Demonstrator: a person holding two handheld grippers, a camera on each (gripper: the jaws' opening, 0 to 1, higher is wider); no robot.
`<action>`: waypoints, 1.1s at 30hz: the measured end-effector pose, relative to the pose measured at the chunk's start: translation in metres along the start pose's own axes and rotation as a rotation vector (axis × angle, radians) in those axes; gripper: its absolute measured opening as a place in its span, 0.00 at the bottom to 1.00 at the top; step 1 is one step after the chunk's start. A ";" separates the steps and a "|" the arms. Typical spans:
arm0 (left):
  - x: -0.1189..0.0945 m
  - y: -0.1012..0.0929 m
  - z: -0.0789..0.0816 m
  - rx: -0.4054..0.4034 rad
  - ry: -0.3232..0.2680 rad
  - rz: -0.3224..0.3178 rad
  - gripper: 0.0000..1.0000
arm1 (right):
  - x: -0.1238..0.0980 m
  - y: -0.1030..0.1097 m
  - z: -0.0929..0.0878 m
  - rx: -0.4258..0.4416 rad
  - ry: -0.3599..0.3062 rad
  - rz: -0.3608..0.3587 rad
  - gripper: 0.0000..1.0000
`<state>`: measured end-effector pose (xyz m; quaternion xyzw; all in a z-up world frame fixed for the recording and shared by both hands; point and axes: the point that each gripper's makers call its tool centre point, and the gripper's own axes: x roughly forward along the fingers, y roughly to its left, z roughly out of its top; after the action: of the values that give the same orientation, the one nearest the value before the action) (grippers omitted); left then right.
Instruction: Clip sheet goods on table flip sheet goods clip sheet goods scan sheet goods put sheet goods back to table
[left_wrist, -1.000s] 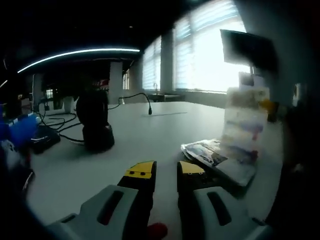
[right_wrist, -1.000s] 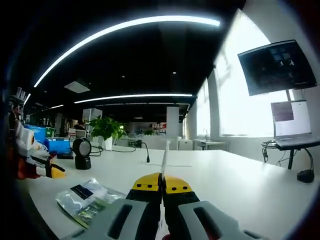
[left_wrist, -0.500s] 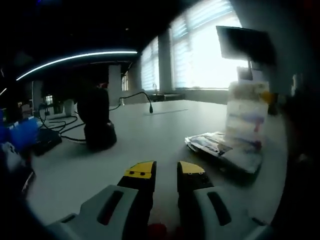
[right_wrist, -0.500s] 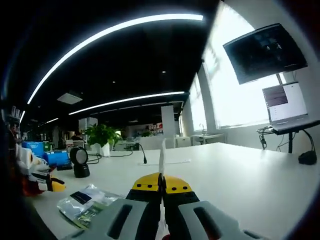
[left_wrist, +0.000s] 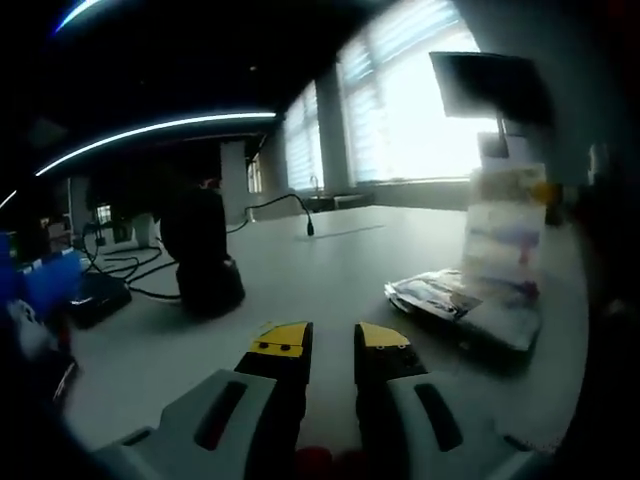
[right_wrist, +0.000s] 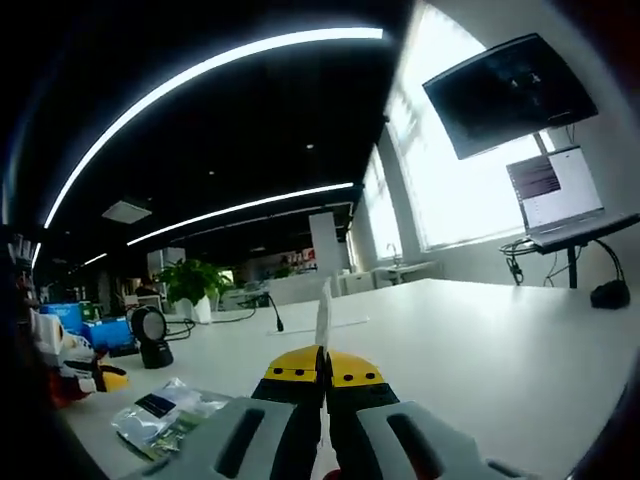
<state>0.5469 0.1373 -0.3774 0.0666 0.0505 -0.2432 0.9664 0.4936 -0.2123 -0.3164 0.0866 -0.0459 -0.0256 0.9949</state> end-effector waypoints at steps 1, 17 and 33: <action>0.000 0.001 0.001 0.006 -0.002 0.003 0.09 | 0.000 -0.001 0.000 0.001 0.001 -0.006 0.00; 0.012 0.012 -0.005 0.007 0.001 0.013 0.09 | 0.004 -0.018 -0.015 0.067 0.029 -0.050 0.00; 0.014 0.027 -0.005 -0.013 -0.017 0.055 0.09 | 0.002 -0.036 -0.038 0.129 0.050 -0.105 0.00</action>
<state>0.5718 0.1557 -0.3815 0.0598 0.0421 -0.2165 0.9735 0.4980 -0.2413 -0.3597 0.1532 -0.0181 -0.0725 0.9854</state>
